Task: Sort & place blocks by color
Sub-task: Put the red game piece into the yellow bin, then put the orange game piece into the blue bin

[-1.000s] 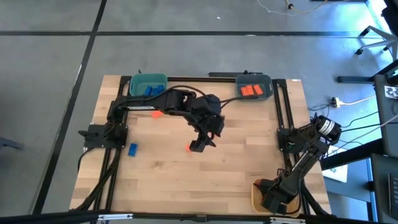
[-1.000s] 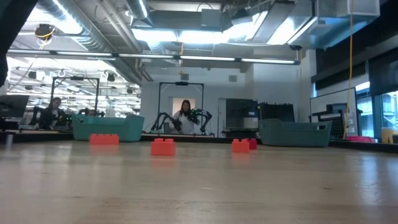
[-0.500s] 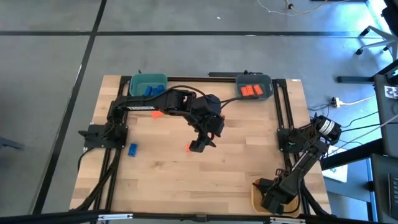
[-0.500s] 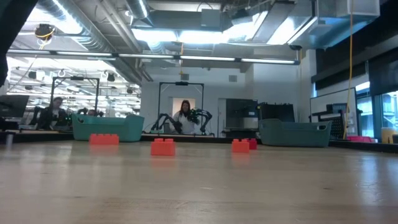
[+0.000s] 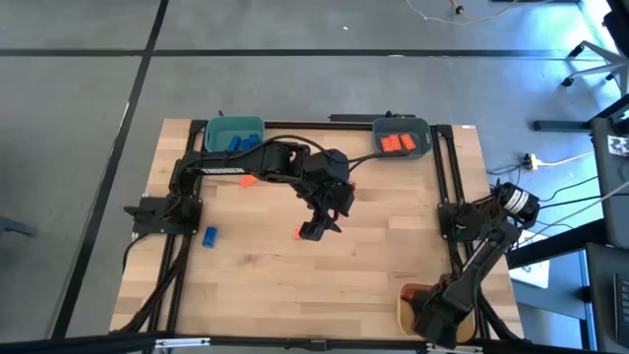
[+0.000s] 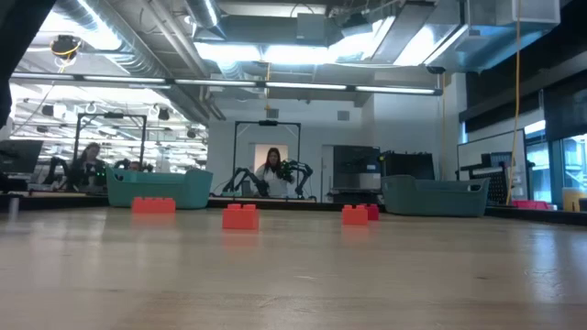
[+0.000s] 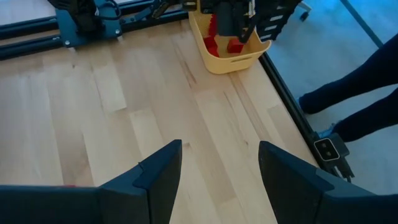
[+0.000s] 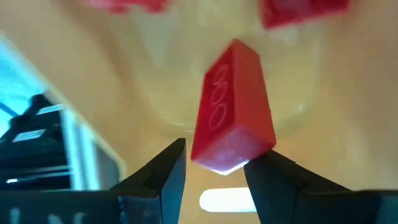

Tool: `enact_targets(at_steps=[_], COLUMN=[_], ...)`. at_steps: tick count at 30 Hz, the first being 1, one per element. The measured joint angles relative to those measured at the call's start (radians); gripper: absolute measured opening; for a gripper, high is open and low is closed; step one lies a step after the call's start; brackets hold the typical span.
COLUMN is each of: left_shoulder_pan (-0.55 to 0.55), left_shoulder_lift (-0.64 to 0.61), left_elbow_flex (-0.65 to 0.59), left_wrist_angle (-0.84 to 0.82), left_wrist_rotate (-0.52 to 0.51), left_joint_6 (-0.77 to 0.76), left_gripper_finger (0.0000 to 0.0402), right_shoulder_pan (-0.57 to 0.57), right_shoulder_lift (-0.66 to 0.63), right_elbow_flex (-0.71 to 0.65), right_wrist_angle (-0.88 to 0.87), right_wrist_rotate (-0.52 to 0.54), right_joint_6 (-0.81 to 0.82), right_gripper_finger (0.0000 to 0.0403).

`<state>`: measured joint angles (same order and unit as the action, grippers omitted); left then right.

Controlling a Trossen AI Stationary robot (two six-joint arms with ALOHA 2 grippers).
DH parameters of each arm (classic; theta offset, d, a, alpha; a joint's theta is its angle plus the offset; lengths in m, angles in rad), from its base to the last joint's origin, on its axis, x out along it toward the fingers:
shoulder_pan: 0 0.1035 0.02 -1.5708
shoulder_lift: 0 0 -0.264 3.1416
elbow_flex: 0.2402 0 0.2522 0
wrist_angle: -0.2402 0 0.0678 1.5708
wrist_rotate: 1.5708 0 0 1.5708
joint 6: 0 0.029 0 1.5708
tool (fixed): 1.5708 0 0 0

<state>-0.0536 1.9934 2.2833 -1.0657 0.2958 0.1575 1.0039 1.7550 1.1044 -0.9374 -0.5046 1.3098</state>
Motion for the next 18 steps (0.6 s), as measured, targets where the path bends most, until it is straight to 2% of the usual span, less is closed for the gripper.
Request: enact_targets(at_steps=[5, 9, 18], left_shoulder_pan=[0.000, 0.000, 0.000], left_shoulder_lift=[0.000, 0.000, 0.000], left_elbow_flex=[0.000, 0.000, 0.000], left_wrist_angle=[0.000, 0.000, -0.035], left_wrist_rotate=[0.000, 0.000, 0.000], left_joint_6=[0.006, 0.006, 0.007], left_gripper_finger=[0.0204, 0.0204, 0.0204], right_shoulder_pan=[0.000, 0.000, 0.000], right_shoulder_lift=[0.000, 0.000, 0.000], right_elbow_flex=[0.094, 0.189, 0.382], right_wrist_angle=[-0.057, -0.164, -0.427], right_wrist_rotate=[0.081, 0.098, 0.217], right_joint_6=[-0.040, -0.080, -0.086], right_gripper_finger=[0.0158, 0.0158, 0.0158])
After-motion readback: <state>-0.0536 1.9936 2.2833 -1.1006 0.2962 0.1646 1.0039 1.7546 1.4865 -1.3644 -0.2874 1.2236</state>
